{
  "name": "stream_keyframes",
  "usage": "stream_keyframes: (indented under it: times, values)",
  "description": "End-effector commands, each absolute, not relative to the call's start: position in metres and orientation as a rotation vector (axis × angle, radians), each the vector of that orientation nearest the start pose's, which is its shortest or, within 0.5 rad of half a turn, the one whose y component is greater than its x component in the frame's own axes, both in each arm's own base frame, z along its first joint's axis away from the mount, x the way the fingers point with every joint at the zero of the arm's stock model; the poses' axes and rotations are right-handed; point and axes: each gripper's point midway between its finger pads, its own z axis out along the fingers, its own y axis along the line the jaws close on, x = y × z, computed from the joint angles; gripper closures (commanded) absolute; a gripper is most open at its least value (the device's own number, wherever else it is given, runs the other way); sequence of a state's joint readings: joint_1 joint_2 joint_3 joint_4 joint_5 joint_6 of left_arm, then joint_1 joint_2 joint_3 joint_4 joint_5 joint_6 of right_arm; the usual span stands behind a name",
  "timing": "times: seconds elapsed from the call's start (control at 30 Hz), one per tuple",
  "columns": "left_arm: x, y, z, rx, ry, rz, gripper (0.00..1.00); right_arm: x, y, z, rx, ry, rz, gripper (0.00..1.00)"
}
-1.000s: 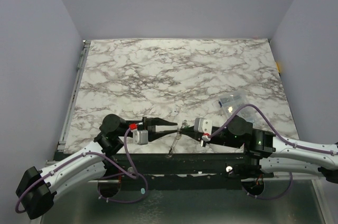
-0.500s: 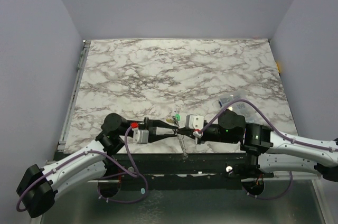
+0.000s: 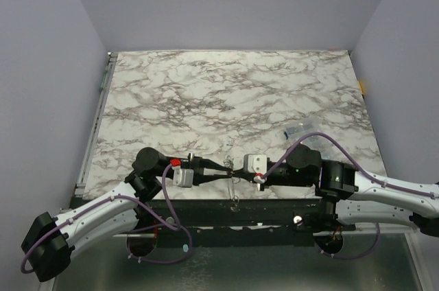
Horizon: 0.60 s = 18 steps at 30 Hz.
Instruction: Put the keys on the keyring
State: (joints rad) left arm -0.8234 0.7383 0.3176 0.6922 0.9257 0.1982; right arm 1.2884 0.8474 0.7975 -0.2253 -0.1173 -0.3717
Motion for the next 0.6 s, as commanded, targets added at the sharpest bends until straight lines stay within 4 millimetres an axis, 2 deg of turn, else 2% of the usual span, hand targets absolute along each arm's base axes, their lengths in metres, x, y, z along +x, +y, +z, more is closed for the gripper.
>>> stream_keyframes:
  times: [0.0,0.07,0.23,0.33,0.57]
  values:
    - [0.0778,-0.2860,0.2565,1.330,0.683,-1.101,0.81,0.0772,0.3193,0.2922,-1.397,1.059,0.799,0.99]
    - [0.0786,-0.2861,0.2565,1.328,0.684,-1.096,0.80,0.0763,0.3186,0.2906,-1.405,1.055,0.800,0.99]
    - [0.0812,-0.2856,0.2569,1.316,0.690,-1.082,0.67,0.0757,0.3184,0.2899,-1.409,1.050,0.799,0.99]
    - [0.0816,-0.2856,0.2571,1.315,0.689,-1.079,0.67,0.0748,0.3187,0.2908,-1.412,1.041,0.803,0.99]
    - [0.0833,-0.2856,0.2586,1.308,0.689,-1.069,0.99,0.0724,0.3193,0.2880,-1.427,1.028,0.809,0.99]
